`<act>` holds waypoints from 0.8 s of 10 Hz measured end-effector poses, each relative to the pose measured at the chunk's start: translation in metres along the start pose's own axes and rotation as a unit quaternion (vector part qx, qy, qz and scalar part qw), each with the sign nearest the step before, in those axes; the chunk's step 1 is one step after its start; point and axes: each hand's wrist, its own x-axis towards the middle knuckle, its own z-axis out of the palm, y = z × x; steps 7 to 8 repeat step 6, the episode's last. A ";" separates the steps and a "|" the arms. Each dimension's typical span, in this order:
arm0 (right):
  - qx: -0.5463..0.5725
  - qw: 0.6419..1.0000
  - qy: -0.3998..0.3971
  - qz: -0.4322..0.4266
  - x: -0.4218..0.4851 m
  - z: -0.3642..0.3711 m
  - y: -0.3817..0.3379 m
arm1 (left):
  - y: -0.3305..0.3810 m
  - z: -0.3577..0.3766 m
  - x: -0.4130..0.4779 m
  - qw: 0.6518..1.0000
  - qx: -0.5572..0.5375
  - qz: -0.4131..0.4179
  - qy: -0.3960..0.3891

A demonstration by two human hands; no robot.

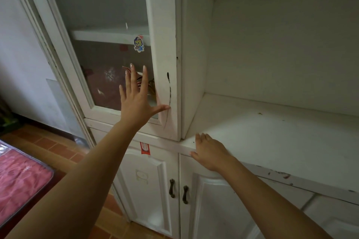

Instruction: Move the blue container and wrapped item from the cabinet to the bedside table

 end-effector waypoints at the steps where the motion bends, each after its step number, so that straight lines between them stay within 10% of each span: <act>1: -0.010 1.000 0.005 0.002 -0.001 0.002 0.001 | 0.001 -0.001 -0.001 1.000 -0.003 -0.002 0.000; 8: 0.041 0.989 0.141 0.001 -0.041 -0.017 -0.012 | -0.004 -0.021 -0.037 0.999 -0.029 0.038 0.008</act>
